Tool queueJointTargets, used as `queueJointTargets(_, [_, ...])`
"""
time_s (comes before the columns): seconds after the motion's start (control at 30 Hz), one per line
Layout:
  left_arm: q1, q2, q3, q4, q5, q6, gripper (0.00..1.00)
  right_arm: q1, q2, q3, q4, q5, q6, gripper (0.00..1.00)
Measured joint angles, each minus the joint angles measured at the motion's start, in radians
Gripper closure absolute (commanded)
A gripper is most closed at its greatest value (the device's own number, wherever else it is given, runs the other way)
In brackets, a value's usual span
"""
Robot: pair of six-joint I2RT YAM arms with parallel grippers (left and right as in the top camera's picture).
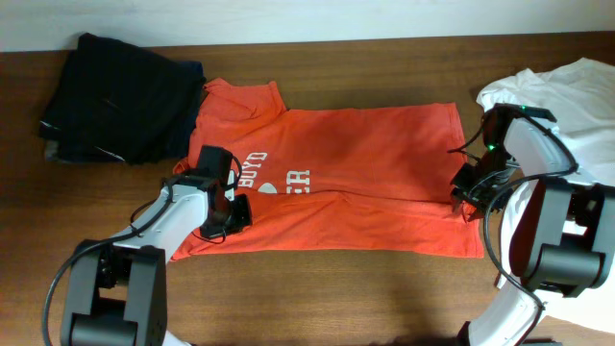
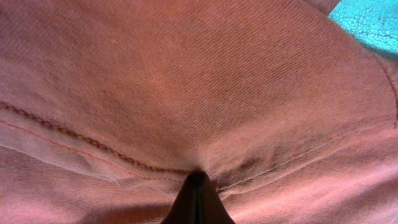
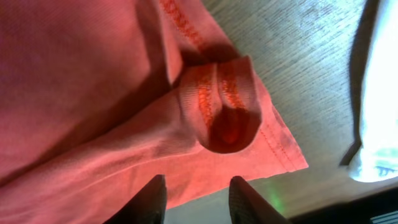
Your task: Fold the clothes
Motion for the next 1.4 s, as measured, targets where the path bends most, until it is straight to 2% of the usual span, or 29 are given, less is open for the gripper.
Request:
queueJointTargets(0.1, [0.0, 0.0, 0.0, 0.0, 0.0, 0.0, 1.0, 0.007, 0.0, -0.001, 0.001, 0.056, 0.005, 0.41])
queueJointTargets(0.2, [0.0, 0.0, 0.0, 0.0, 0.0, 0.0, 0.99, 0.007, 0.0, -0.057, 0.061, 0.08, 0.004, 0.44])
queueJointTargets(0.23, [0.001, 0.0, 0.0, 0.0, 0.0, 0.0, 1.0, 0.007, -0.001, -0.073, 0.074, 0.081, 0.005, 0.48])
queueJointTargets(0.27, [0.001, 0.0, 0.0, 0.0, 0.0, 0.0, 0.99, 0.007, -0.001, -0.093, 0.093, 0.083, 0.004, 0.55])
queueJointTargets(0.3, [0.001, 0.0, 0.001, 0.0, 0.001, 0.0, 0.99, 0.007, -0.001, -0.107, 0.097, 0.083, 0.002, 0.67])
queueJointTargets(0.33, [0.001, 0.0, 0.001, 0.0, 0.001, 0.0, 1.0, 0.007, -0.001, -0.108, 0.1, 0.084, 0.001, 0.71])
queueJointTargets(0.47, [0.001, 0.0, 0.001, 0.0, 0.001, 0.0, 1.0, 0.007, -0.001, -0.096, 0.092, 0.084, 0.005, 0.74])
queueJointTargets(0.53, [0.001, 0.0, 0.001, 0.0, 0.001, 0.0, 1.0, 0.007, -0.001, -0.066, 0.077, 0.088, 0.003, 0.84])
queueJointTargets(0.6, [0.001, 0.0, 0.001, 0.0, 0.001, 0.0, 1.0, 0.007, -0.001, -0.031, 0.074, 0.095, 0.0, 0.84])
queueJointTargets(0.7, [0.001, 0.0, 0.001, 0.0, 0.001, 0.0, 0.99, 0.007, -0.001, -0.029, 0.061, 0.102, 0.003, 0.58])
queueJointTargets(0.77, [0.001, 0.0, 0.001, 0.0, 0.001, 0.0, 0.99, 0.007, -0.001, -0.029, 0.05, 0.124, -0.002, 0.58])
queueJointTargets(0.9, [0.001, 0.0, 0.001, 0.0, 0.001, 0.0, 0.99, 0.007, -0.001, -0.03, 0.064, 0.137, -0.003, 0.66])
queueJointTargets(1.07, [0.001, 0.0, 0.001, 0.0, 0.001, 0.0, 0.99, 0.007, -0.001, -0.043, 0.099, 0.139, -0.003, 0.66])
queueJointTargets(1.13, [0.001, 0.0, 0.001, 0.0, 0.001, 0.0, 1.0, 0.007, -0.001, -0.066, 0.113, 0.139, -0.002, 0.69])
queueJointTargets(1.2, [0.001, 0.0, 0.001, 0.0, 0.001, 0.0, 0.99, 0.007, -0.001, -0.066, 0.115, 0.139, -0.003, 0.96])
queueJointTargets(1.4, [0.001, 0.0, 0.001, 0.0, 0.001, 0.0, 1.0, 0.007, -0.001, -0.066, 0.117, 0.138, 0.007, 0.96])
